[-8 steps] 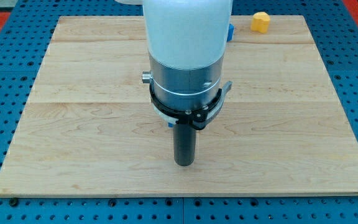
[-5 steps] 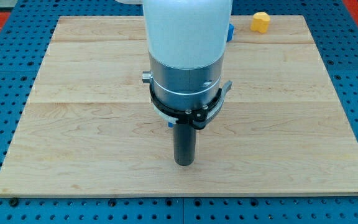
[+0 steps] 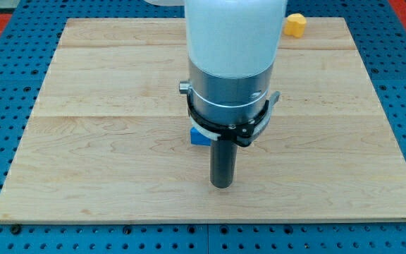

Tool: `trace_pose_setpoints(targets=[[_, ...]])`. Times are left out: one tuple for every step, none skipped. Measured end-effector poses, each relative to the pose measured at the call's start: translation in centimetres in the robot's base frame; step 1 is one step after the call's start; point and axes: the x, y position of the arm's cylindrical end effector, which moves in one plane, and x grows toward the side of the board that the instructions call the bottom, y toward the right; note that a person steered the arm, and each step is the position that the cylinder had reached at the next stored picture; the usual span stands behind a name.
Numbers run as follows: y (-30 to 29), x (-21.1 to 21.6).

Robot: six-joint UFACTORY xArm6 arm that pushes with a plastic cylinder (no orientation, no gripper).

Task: Point your arm towards center right

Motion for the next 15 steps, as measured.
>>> trace_pose_setpoints(targets=[[0.2,-0.8],[0.2,-0.8],[0.3,-0.8],[0.8,-0.8],[1.6,-0.8],[2.5,-0.8],[3.5,-0.8],[4.4,-0.8],[5.2,-0.8],[5.9,-0.8],[6.4,-0.8],[7.0,-0.8],[7.6,-0.8],[8.1,-0.8],[8.3,-0.8]])
